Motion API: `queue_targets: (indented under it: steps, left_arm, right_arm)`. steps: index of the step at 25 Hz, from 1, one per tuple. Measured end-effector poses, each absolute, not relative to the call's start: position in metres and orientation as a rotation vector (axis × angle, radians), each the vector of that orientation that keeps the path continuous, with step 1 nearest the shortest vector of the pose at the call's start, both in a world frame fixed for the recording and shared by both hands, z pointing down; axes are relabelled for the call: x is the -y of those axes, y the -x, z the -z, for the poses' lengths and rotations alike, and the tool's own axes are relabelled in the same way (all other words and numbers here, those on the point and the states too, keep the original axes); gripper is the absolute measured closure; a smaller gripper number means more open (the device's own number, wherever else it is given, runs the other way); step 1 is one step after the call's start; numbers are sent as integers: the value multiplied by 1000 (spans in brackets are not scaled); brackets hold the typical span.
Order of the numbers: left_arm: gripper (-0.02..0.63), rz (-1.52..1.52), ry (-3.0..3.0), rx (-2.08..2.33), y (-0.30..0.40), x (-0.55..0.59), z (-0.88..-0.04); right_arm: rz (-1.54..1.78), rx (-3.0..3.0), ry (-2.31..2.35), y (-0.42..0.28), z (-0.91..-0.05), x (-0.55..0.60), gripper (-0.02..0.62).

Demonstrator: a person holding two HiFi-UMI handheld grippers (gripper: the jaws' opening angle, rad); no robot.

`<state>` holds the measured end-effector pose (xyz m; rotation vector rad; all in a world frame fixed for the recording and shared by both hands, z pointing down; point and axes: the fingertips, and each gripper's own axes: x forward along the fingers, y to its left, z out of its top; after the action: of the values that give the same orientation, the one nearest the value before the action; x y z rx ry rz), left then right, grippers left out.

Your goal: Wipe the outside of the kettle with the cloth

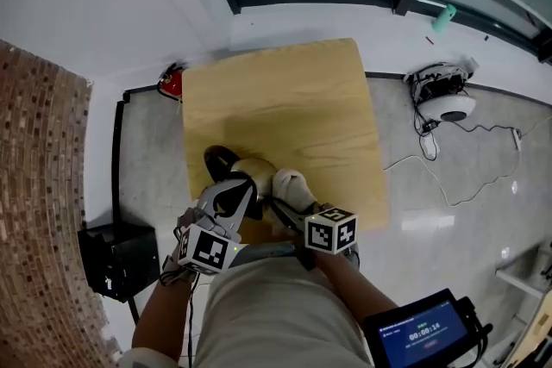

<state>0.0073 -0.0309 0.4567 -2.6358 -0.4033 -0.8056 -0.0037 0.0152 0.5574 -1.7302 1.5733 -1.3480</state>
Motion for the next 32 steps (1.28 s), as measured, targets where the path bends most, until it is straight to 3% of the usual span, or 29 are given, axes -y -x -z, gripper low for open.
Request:
queue_targets:
  steps: [2,5,11,14,18,25,29,32]
  left_arm:
    - [607,799,2632,394,-6,33,-457]
    - [607,826,2633,385,-6,35,-459]
    - [609,1165,2638,530,-45,62,-460]
    - [609,1260,2608,499,-79,103,-475]
    - [609,1597,2622,507,-79,122,-514]
    - [607,1725,2724,349,-39,128,-522]
    - [609,1342,2893,282,-40,111,-469]
    - [609,988,2872,567,-40,52,-429]
  right_arm:
    - [1239,-1672,1752,11,-537,-12,515]
    - [1571,-1536,1700,24,-607,-25,515]
    - [1799,-2173,860,150,-562,-32,515]
    - [1740,-2073,644,169,-545,5,515]
    - [1529,-1602,658,138,-519,59,515]
    - [1421,-1500,893,79,-534,21,515]
    - [1360,-1664,1033,46,-529,-28,515]
    - [1220,-1447,1358,-42,-548,-80,515]
